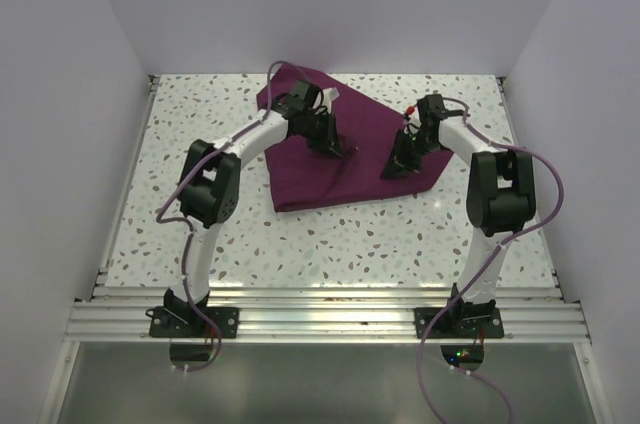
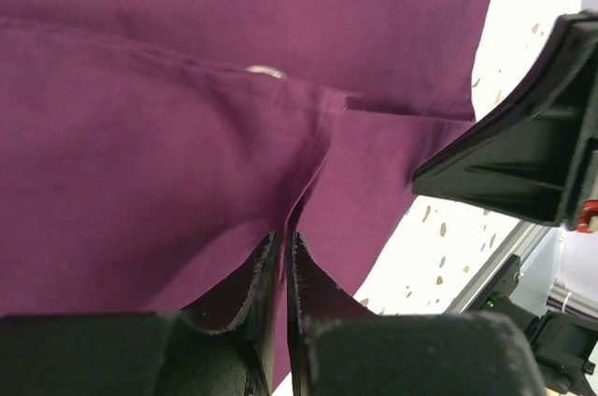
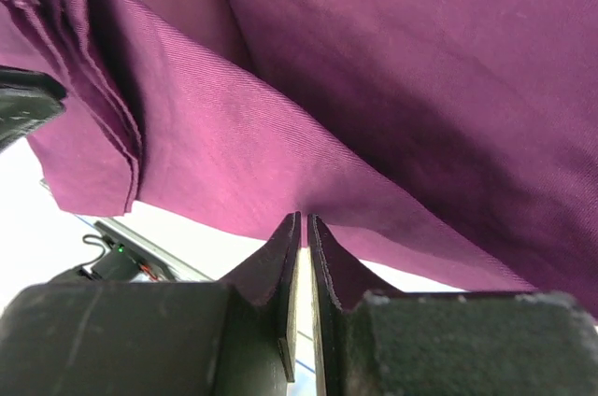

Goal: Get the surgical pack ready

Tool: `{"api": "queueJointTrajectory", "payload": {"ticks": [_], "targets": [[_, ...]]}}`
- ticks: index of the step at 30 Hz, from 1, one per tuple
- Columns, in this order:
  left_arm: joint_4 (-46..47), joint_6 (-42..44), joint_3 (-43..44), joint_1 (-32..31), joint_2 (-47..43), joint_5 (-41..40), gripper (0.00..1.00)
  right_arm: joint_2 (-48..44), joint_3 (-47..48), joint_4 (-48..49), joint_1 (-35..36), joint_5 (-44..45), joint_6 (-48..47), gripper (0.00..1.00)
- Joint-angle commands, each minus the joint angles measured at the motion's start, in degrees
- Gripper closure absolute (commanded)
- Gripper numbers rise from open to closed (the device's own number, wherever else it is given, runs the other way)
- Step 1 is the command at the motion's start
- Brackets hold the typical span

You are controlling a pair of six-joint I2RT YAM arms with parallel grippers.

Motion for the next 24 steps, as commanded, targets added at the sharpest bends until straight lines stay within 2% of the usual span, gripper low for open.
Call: {"api": "queueJointTrajectory", "payload": {"ticks": [1, 5, 7, 11, 16, 24], "targets": [[4.58, 0.73, 3.84, -0.12, 1.21, 3.91, 0.89, -2.48, -1.70, 0.16, 0.03, 0.69, -1.06, 0.89], [6.08, -4.01, 4.63, -0.38, 2.53, 5.58, 0.89, -4.32, -3.46, -0.63, 0.03, 1.39, -1.06, 0.89], [8.63, -4.37, 3.40, -0.56, 1.22, 3.31, 0.88, -5.12, -4.60, 0.77, 0.03, 1.57, -2.10, 0.90], [10.30, -7.26, 4.36, -1.17, 2.61, 2.42, 0.87, -2.49, -2.67, -2.13, 0.03, 1.92, -5.71, 0.90], [5.92, -7.09, 11.13, -2.14, 9.38, 3.12, 0.89, -4.95, -2.76, -1.51, 2.13, 4.29, -6.06, 0.89], [5.04, -6.30, 8.15, -2.84, 7.89, 0.40, 0.89, -4.42, -3.28, -0.81, 8.28, 10.96, -5.10, 0.89]]}}
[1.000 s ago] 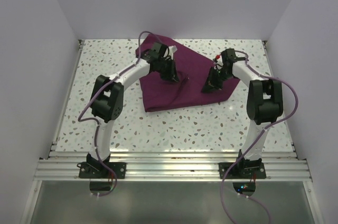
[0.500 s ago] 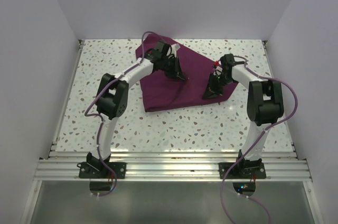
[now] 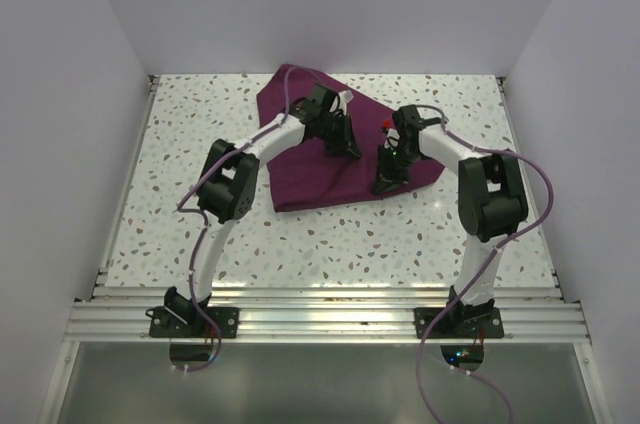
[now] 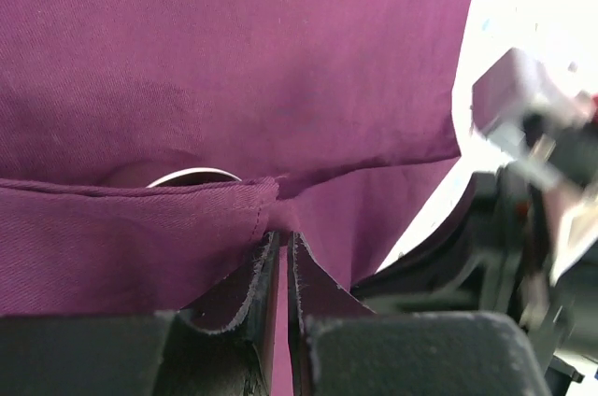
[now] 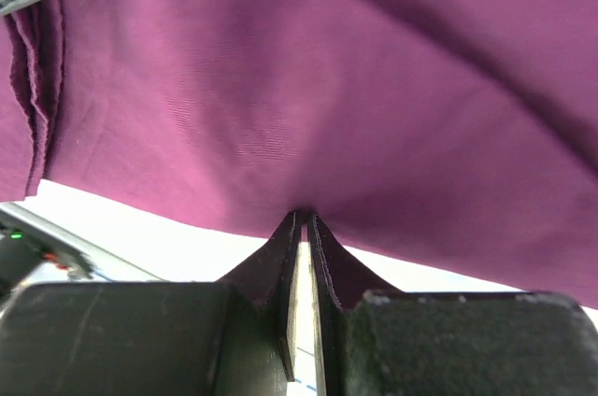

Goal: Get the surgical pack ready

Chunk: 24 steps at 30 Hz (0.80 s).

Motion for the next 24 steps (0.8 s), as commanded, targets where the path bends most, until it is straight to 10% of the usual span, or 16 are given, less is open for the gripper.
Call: {"api": "queueJointTrajectory", "payload": {"ticks": [1, 24], "targets": [[-0.04, 0.21, -0.20, -0.07, -1.23, -1.24, 0.89, -3.02, 0.45, 0.61, 2.06, 4.57, -0.12, 0.90], [-2.06, 1.44, -1.79, 0.11, -1.14, -0.80, 0.90, -4.87, -4.30, 5.80, -0.49, 2.02, 4.63, 0.89]]}}
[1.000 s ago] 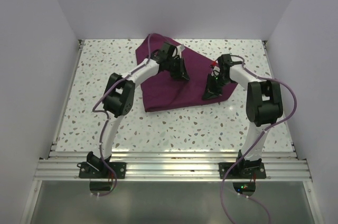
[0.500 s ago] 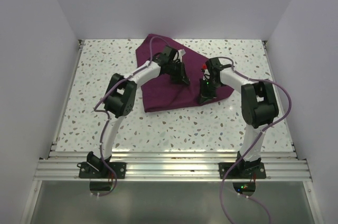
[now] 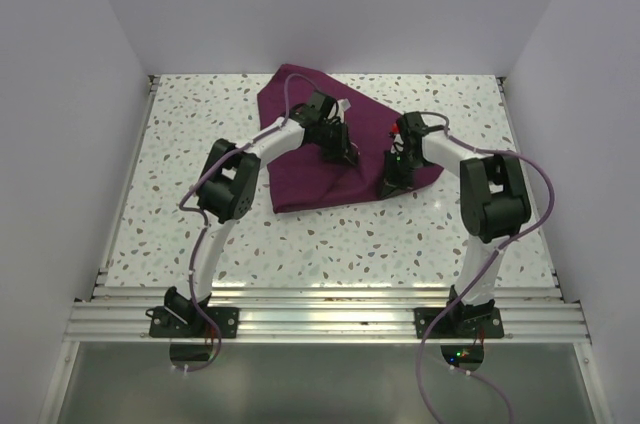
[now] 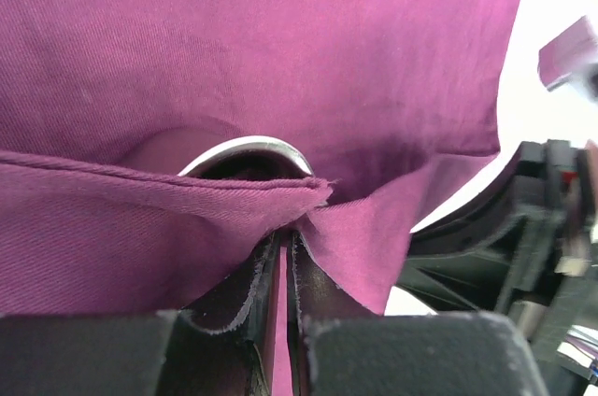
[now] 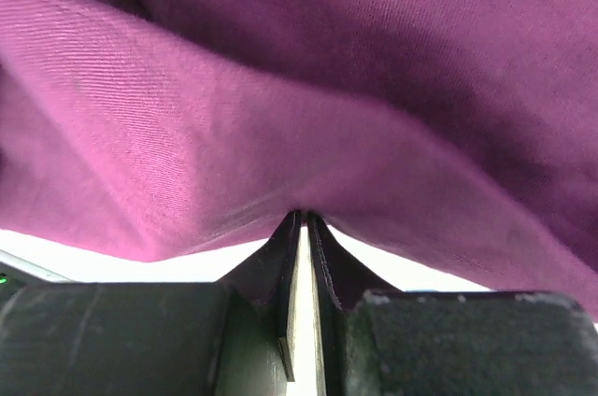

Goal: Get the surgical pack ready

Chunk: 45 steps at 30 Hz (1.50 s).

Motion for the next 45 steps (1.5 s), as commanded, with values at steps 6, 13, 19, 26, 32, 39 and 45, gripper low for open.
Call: {"api": "queueJointTrajectory", "payload": {"ticks": [6, 13, 19, 26, 32, 39, 45], "targets": [[-3.20, 2.26, 3.38, 0.07, -2.18, -0.26, 0.90, -4.79, 3.85, -1.27, -2.13, -5.42, 1.09, 0.89], [-3.56, 2.17, 3.38, 0.07, -5.27, 0.01, 0.90, -0.31, 3.68, 0.04, -3.89, -4.28, 0.56, 0.89], [-4.35, 2.34, 4.61, 0.15, -6.50, 0.27, 0.89, 2.50, 1.13, 2.16, -4.95, -4.63, 0.48, 0.89], [-5.40, 2.96, 5.23, 0.15, -8.34, 0.10, 0.89, 0.76, 1.22, 2.25, -5.64, -7.44, 1.17, 0.88], [-6.46, 3.75, 5.49, 0.15, -9.48, 0.01, 0.89, -2.76, 2.09, -0.91, -9.51, -5.87, 0.48, 0.88], [-7.33, 4.36, 5.58, 0.33, -10.28, 0.36, 0.89, -1.10, 0.17, -0.40, -11.98, -2.70, -0.84, 0.88], [-8.39, 4.98, 5.67, 0.24, -11.51, 0.27, 0.89, 2.33, -1.86, 1.63, -12.07, -1.82, -0.84, 0.88]]}}
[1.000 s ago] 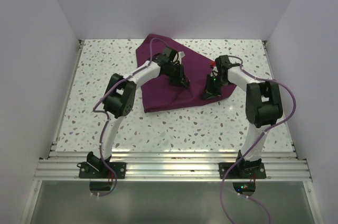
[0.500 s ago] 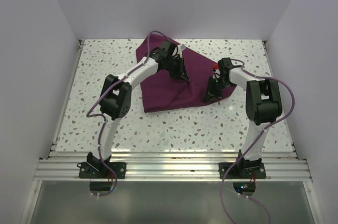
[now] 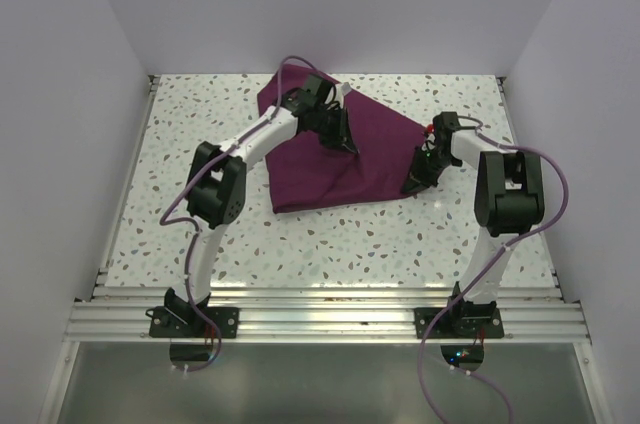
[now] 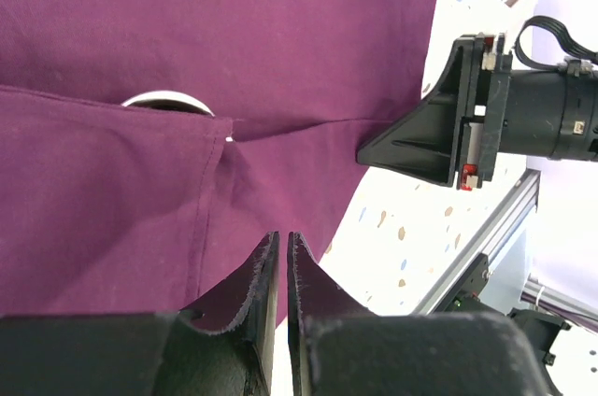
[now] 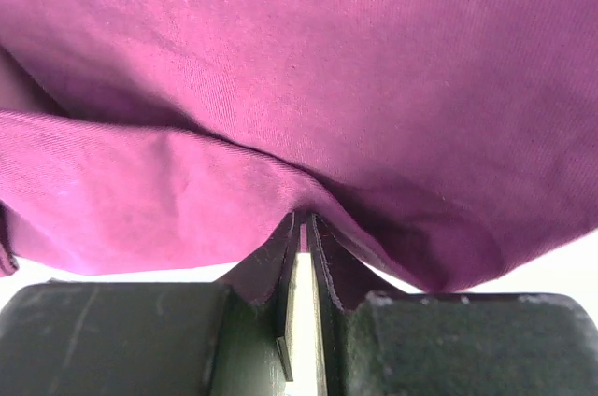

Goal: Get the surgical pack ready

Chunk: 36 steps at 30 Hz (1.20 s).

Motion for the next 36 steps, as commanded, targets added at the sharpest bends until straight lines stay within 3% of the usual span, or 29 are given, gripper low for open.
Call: {"api": "queueJointTrajectory", "payload": {"ticks": [1, 13, 26, 30, 32, 34, 35, 36], "targets": [[-1.48, 1.72, 2.50, 0.31, -5.10, 0.42, 0.89, 1.42, -0.90, 1.06, 0.20, 1.46, -1.09, 0.88], [-1.66, 2.34, 1.18, 0.22, -6.69, 0.86, 0.89, -4.65, 3.32, -5.00, -3.22, 4.09, -1.43, 0.87], [-2.36, 3.83, -0.40, 0.22, -8.01, 0.78, 0.89, -0.60, -0.02, -2.28, -6.13, 5.15, -1.96, 0.87], [-3.06, 5.15, -1.27, 0.22, -8.62, -0.28, 0.89, -3.59, 4.79, -2.37, -6.31, 6.38, -1.09, 0.86], [-3.07, 5.94, -2.07, 0.31, -9.06, -1.16, 0.89, -4.91, 6.83, -2.19, -6.75, 8.75, 0.58, 0.80], [-2.98, 6.90, -3.38, 0.31, -9.76, -2.03, 0.89, -6.48, 7.37, 1.21, -7.53, 10.51, 3.73, 0.68], [-2.98, 7.08, -3.74, 0.22, -10.02, -2.30, 0.89, -6.93, 6.93, 2.80, -7.89, 11.04, 5.14, 0.68], [-2.89, 7.43, -4.52, 0.22, -10.72, -2.82, 0.89, -7.37, 5.71, 4.47, -8.15, 11.65, 6.46, 0.56]]}}
